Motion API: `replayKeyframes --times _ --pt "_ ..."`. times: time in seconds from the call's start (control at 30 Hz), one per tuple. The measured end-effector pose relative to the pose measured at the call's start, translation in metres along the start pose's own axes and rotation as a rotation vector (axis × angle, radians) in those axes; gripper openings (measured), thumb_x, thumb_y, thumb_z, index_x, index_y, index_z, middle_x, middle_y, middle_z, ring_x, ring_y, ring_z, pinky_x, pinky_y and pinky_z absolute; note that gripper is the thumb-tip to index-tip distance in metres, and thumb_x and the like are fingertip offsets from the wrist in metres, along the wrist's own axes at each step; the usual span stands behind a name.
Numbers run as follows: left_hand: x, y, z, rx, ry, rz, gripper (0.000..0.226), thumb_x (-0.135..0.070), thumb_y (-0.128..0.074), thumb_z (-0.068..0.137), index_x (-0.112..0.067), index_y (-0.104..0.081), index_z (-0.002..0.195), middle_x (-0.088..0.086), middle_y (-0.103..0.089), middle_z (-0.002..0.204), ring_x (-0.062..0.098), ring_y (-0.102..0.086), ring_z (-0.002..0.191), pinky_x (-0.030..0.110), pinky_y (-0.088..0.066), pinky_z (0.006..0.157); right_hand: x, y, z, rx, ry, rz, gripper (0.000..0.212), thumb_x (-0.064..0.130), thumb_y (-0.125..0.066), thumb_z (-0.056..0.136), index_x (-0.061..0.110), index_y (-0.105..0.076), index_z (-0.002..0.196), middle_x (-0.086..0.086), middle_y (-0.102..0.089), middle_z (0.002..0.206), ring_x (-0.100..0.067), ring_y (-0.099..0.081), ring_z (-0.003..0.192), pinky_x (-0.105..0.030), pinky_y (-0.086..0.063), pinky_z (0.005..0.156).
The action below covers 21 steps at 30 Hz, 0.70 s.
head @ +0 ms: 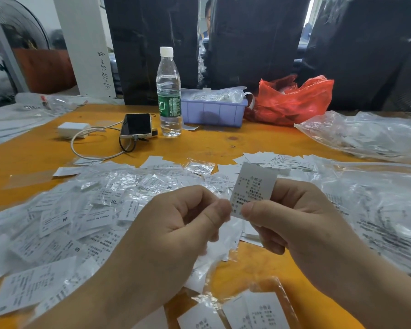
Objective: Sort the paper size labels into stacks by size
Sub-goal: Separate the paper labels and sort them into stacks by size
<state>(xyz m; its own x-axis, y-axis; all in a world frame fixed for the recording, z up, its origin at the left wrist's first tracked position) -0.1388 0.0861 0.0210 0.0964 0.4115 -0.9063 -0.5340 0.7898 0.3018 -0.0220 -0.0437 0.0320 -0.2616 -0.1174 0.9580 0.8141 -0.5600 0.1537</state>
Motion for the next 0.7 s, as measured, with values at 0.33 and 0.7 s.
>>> replayKeyframes --times 0.33,0.7 --pt "-0.0001 0.0005 0.0048 0.063 0.115 -0.329 0.026 -0.043 -0.073 0.064 -0.017 -0.071 0.066 -0.003 -0.056 0.051 0.012 -0.052 0.045 0.016 -0.045 0.047 -0.0003 0.0037 -0.0009 0.042 0.095 0.171 0.016 0.03 -0.066 0.068 0.018 -0.073 0.076 0.0 -0.042 0.057 -0.008 -0.034 0.045 -0.024 -0.028 0.045" --pt "0.0021 0.0004 0.006 0.137 0.141 -0.463 0.021 -0.036 -0.082 0.061 -0.018 -0.071 0.064 -0.004 -0.051 0.048 0.007 -0.047 0.041 0.022 -0.046 0.048 0.0046 0.0033 0.0004 -0.018 0.093 0.049 0.02 0.015 -0.058 0.074 0.026 -0.075 0.071 0.007 -0.044 0.051 -0.008 -0.031 0.045 -0.023 -0.028 0.043"
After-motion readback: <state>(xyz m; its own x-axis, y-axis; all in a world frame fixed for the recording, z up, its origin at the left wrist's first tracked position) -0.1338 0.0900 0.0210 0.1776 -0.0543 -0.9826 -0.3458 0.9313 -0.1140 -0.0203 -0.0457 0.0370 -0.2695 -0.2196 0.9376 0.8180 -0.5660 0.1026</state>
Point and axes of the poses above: each hand's wrist, its own z-axis towards the middle knuckle, its own y-axis out of the back of the hand, x = y × z, the point moved 1 cm from there along z, towards the middle knuckle
